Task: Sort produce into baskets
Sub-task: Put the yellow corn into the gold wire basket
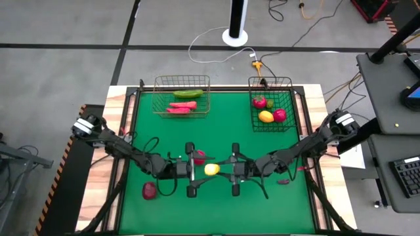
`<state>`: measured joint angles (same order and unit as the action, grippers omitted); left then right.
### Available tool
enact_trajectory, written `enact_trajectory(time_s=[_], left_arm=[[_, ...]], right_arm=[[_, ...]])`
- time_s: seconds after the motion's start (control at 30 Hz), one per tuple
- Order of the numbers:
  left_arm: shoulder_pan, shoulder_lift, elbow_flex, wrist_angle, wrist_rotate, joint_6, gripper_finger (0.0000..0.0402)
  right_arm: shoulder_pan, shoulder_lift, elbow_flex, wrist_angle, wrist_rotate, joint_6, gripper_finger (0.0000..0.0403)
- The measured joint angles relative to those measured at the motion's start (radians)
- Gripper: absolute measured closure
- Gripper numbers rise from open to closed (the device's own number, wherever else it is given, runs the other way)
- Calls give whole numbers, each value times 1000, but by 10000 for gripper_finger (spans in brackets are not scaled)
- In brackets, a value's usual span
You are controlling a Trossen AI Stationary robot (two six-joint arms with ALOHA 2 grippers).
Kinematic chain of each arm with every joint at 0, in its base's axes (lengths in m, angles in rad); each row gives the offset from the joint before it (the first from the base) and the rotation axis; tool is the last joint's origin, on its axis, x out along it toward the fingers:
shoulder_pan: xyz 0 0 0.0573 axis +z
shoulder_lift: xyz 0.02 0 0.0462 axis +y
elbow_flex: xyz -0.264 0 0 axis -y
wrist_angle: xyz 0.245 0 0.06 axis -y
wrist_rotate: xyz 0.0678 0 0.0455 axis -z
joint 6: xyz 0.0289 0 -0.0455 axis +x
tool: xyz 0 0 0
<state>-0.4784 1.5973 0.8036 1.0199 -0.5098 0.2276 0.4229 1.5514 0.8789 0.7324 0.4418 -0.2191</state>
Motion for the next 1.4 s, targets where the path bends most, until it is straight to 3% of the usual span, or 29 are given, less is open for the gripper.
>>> enact_trajectory(time_s=[0.17, 0.33, 0.83, 0.97, 1.07, 1.4], left_arm=[[3, 12, 4, -5, -1, 0, 130], [2, 8, 0, -3, -2, -2, 164], [3, -38, 0, -72, -73, 4, 273], [1, -98, 0, -247, -106, -29, 293], [0, -149, -2, -435, -108, -113, 299], [-76, -280, -2, -1038, -90, -454, 299]], right_arm=[[0, 28, 30, -12, 2, -11, 294], [-3, 37, 53, -61, 3, -3, 285], [-5, -20, 54, -151, 14, 43, 159], [-5, -48, 54, -314, 22, 164, 143], [-5, -37, 53, -460, -33, 234, 135], [-15, 102, 102, -470, -48, 254, 131]])
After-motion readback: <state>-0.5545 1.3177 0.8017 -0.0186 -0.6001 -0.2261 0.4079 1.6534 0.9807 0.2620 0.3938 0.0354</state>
